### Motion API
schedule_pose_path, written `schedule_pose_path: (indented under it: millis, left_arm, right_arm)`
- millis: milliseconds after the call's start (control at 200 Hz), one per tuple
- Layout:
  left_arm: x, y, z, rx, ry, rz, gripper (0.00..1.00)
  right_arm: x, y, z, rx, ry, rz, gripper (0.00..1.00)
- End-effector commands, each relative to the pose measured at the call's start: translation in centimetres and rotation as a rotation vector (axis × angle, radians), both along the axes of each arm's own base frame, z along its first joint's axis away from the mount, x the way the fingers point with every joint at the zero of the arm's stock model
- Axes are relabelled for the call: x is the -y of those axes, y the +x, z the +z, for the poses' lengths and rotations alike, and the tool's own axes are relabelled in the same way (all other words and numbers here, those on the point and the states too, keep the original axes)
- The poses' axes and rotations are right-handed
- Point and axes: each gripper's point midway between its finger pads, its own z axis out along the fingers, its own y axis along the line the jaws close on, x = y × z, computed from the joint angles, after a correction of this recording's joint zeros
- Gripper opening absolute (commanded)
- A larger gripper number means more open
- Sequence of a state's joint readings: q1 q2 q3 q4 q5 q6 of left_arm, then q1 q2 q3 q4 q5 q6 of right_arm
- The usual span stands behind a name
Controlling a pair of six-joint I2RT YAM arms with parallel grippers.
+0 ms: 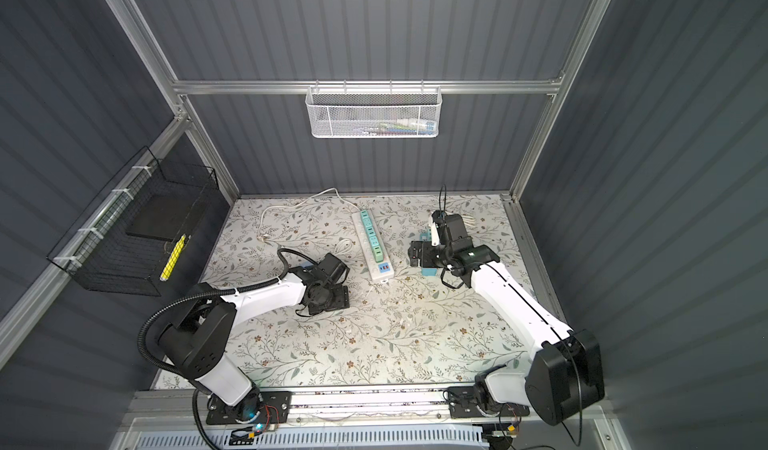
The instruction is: Insert the plug
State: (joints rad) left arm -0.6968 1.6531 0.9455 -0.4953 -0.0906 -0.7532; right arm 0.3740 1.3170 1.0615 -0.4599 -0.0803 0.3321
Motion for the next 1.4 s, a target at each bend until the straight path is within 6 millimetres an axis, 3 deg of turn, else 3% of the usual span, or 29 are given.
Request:
schedule_pose_path:
  millis: [0,195,450,590,700,806,956,1121,1281,1391]
  left_arm:
    - [1.2,-1.4,1.5,-0.01,-0.031,-0.09,0.91]
    - [4.8,-2.4,2.8,0.004,-0.119,-0.18,0.98]
    - [10.7,0.8,4.0,0.079,-0.288,-0.235,0.97]
    - [11.1,3.7,4.3,0.183,-0.245,-0.235,0.97]
    - [11.1,5.0,6.7,0.252,-0.236,-0.271,0.97]
    - [7.8,6.8,8.8,0.323,-0.163,-0.221,0.99]
    - [-0.1,10.8,8.0,0.239,-0.113,-0.062,1.0]
    - [-5.3,13.8,8.3,0.228,0.028,0.048,1.0]
    - [-12.0,13.6,7.5,0.208,0.049,0.275,1.0]
    - [-13.8,13.0,6.1,0.155,0.058,0.311,1.0]
  right_arm:
    - [0.0,0.1,0.0,0.0,-0.006,-0.006,0.97]
    - [-0.3,0.2,-0.3,-0.011,-0.001,0.001,0.97]
    - [0.2,0.0,-0.2,-0.003,-0.026,-0.008,0.98]
    - [0.8,-0.3,0.5,0.018,-0.044,-0.021,0.98]
    - [1.3,-0.6,0.9,0.031,-0.06,-0.028,0.99]
    - [1.9,-0.8,0.9,0.037,-0.081,-0.045,0.99]
    - [3.1,-0.2,1.2,0.06,-0.098,-0.136,0.99]
    - [2.0,0.3,1.7,0.047,-0.067,-0.097,0.99]
    - [1.0,0.1,1.1,0.009,-0.043,-0.051,0.99]
    - [0.8,0.1,0.6,-0.001,-0.046,-0.035,0.99]
